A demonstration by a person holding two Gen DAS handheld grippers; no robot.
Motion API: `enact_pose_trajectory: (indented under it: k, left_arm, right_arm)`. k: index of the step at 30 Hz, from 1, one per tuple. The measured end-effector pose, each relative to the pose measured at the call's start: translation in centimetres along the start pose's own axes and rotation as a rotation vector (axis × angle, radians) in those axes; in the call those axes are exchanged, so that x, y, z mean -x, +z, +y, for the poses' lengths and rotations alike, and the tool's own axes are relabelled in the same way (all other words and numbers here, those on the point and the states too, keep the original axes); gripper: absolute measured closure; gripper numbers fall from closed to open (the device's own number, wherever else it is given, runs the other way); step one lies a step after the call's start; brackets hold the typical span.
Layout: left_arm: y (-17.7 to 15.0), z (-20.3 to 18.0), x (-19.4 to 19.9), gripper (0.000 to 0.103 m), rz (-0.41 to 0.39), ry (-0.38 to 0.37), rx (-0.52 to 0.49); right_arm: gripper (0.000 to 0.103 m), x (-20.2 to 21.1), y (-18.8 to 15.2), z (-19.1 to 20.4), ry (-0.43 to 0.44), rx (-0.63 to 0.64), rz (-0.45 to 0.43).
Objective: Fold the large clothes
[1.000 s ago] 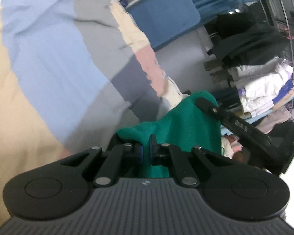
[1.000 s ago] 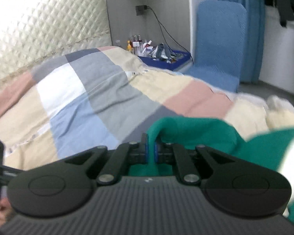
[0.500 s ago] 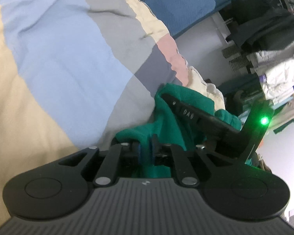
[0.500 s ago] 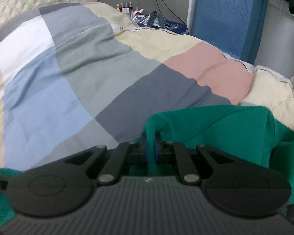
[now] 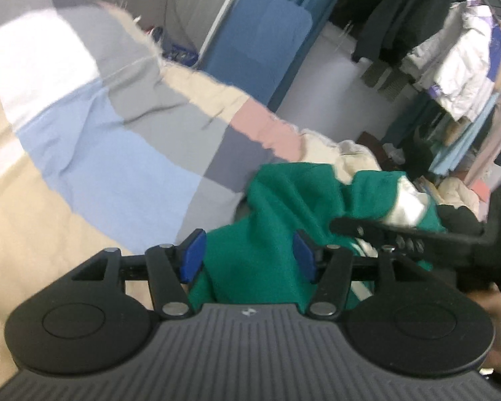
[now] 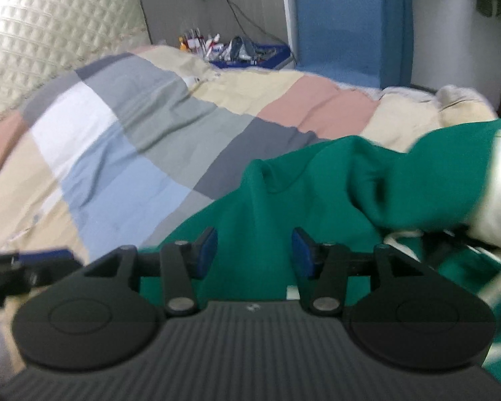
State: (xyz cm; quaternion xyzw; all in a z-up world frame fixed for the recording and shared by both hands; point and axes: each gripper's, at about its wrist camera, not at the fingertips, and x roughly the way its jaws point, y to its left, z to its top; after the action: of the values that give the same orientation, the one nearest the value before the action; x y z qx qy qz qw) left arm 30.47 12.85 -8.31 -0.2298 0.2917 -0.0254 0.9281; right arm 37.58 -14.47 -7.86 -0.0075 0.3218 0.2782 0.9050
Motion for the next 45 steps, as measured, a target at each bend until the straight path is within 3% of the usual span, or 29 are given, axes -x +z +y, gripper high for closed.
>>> enact_pose_trajectory:
  k: [5,11,18,22,28,32,45]
  left_arm:
    - [-1.2,-3.4,3.5,0.040,-0.028,-0.039,-0.085]
    - [-3.6,-6.5,5.1,0.040,0.011,-0.085,-0.144]
    - [-6.5,-8.4,5.0,0.040,0.056,-0.099,-0.224]
    - [-7.8,-8.8,3.9,0.040,0.081,-0.093,-0.242]
    - [-9.6,-8.3,0.8,0.040,0.150,-0.065,-0.270]
    - [-10.8,-7.5,-1.6,0.040,0.215,-0.024,-0.240]
    - [-11.5,-8.7,-2.5,0.040,0.227,0.031,-0.304]
  right_arm:
    - [0.051,6.4,-3.5,2.0,-0.017,0.008,-0.021]
    - [0.051,12.4,-7.7,2.6,0.021,-0.160,-0.027]
    - [0.051,16.9,-13.5,3.6,-0.073,-0.224,0.013]
    - [0.051,16.8,-15.9,3.2,-0.138,-0.219,0.000]
    - [0.052,14.8,-16.9,2.5,-0.153,-0.195,-0.015]
    - [0.052,13.5,-17.2,2.0,-0.148,-0.206,0.028]
    - [0.052,12.0,-17.5,2.3,-0.181,-0.187,0.106]
